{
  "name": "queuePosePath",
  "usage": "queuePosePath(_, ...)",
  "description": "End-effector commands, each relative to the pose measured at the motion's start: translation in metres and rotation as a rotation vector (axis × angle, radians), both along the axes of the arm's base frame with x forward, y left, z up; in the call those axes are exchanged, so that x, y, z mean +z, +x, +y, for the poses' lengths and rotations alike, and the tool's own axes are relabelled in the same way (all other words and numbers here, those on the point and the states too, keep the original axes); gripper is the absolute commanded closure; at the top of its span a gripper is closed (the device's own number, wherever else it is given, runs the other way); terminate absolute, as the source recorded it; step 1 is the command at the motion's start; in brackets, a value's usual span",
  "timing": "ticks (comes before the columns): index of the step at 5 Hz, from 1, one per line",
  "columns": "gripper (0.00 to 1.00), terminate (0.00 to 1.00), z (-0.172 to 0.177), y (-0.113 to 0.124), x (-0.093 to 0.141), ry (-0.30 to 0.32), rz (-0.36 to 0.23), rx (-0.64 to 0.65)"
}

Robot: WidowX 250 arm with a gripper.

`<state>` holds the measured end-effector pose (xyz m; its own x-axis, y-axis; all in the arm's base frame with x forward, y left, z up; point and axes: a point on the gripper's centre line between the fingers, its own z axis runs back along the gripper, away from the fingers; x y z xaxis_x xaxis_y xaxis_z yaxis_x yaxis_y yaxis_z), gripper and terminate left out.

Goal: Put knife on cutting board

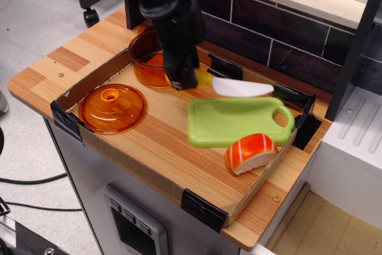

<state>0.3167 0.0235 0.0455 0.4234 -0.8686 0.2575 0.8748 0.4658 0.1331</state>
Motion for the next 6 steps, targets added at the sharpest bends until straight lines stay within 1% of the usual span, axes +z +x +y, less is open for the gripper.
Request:
queuePosePath(1, 1.0, 0.0, -0.009, 0.002, -0.001, 0.012, -0.05, -0.09)
queuePosePath(2, 1.0, 0.0, -0.012, 0.007, -0.007, 0.008, 0.007, -0.063)
queuePosePath(3, 0.0, 0.0, -0.01, 0.009, -0.004, 0.017, 0.006, -0.061)
queuePosePath(4, 0.0, 0.0, -0.008, 0.009, 0.003, 0.014, -0.008, -0.023)
queuePosePath(5, 0.0, 0.0, -0.006, 0.007, 0.014, 0.016, -0.003, -0.017)
queuePosePath(6, 0.0, 0.0, -0.004, 0.003, 0.026, 0.062, -0.075, -0.023)
